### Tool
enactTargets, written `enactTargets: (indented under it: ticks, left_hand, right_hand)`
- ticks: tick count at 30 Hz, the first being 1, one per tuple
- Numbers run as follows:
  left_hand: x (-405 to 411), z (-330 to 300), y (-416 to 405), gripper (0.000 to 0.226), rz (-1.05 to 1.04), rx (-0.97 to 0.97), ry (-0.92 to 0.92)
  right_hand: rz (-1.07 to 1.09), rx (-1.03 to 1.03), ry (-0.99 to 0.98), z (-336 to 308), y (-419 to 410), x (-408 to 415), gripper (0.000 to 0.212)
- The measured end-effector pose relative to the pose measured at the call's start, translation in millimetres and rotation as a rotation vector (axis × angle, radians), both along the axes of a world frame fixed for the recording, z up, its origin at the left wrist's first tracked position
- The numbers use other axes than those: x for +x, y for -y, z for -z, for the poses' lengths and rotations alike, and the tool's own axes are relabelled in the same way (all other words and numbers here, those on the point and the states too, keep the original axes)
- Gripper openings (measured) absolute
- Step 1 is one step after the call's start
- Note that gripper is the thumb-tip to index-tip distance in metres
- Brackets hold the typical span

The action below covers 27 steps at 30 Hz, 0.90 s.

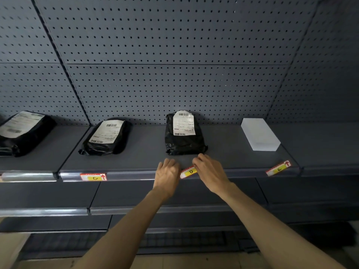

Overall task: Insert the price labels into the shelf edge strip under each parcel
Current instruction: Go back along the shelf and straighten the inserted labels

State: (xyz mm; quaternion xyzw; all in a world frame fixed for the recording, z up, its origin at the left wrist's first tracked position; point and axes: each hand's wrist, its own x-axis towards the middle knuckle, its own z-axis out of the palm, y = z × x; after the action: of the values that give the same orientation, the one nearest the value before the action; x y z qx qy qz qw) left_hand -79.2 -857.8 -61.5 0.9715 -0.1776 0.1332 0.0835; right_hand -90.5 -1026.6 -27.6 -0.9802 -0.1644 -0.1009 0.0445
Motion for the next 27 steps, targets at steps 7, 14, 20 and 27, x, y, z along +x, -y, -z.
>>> enactTargets:
  ticks: [7, 14, 20, 27]
  left_hand:
    - [5.3, -13.1, -2.2, 0.022, 0.111, 0.279, 0.003]
    - [5.2, -11.7, -5.7, 0.024, 0.114, 0.329, -0.036]
    - [11.3, -16.1, -3.2, 0.014, 0.12, 0.17, -0.025]
    - [10.0, -34.4, 38.8, 0.023, 0.171, -0.034, 0.03]
  right_hand:
    - [0.044, 0.058, -0.013, 10.7, 6.3, -0.1, 0.006]
    - [0.102, 0.056, -0.056, 25.9, -2.6, -6.4, 0.008]
    - [0.069, 0.064, -0.026, 15.5, 8.0, -6.8, 0.014]
    - [0.152, 0.04, 0.018, -8.4, 84.8, -15.3, 0.025]
